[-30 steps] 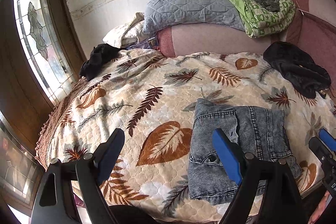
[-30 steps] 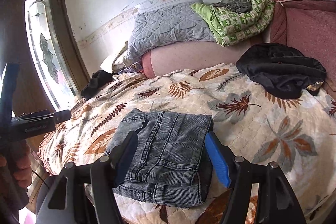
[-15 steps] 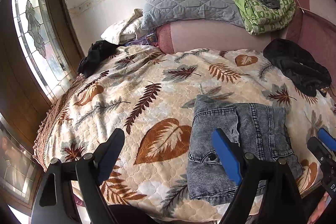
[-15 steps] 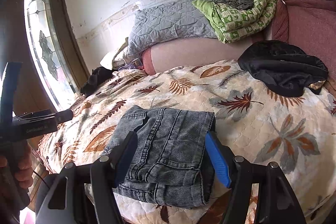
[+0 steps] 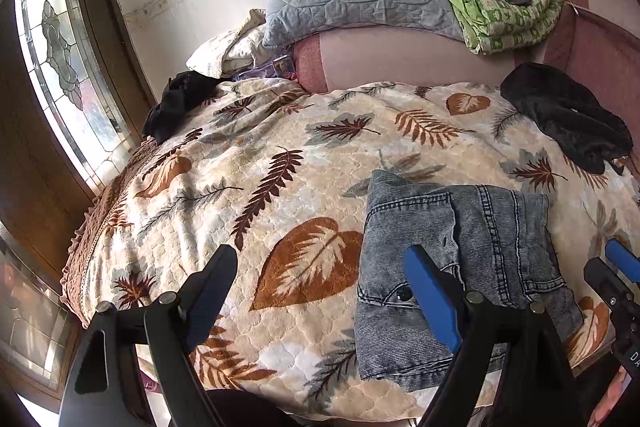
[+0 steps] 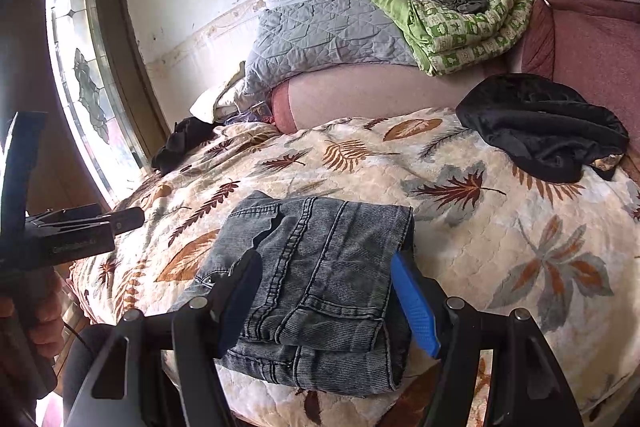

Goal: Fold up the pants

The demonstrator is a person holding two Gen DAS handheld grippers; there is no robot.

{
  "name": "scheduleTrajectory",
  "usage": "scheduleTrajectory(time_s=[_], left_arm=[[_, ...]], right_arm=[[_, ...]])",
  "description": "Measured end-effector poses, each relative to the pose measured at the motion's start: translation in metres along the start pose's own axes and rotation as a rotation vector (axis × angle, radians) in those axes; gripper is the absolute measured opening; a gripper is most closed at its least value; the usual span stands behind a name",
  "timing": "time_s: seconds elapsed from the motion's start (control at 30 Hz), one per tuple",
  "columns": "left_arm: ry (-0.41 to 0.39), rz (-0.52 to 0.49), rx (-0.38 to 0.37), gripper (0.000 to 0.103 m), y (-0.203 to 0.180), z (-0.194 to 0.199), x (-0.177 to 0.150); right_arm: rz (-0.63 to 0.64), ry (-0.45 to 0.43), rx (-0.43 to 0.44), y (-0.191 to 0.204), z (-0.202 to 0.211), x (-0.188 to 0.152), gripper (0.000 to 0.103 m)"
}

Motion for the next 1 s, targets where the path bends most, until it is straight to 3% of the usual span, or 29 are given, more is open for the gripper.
scheduleTrajectory(time_s=[1.0], left_arm=[[0.087,-0.001,0.0,0.086,-0.002,-0.04,-0.017]], right_arm=[[0.03,0.078,0.011,0.01,-0.025,-0.012,0.07]])
Point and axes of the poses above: each gripper's, at about its wrist camera, not at the fingertips, and z roughly against the way its jaws point, y to its left, x to its top, the point moved 10 cm from there along -z, roughly the way its jaws point, and after that the axes turned 11 degrees about y, right-handed, at the moved point
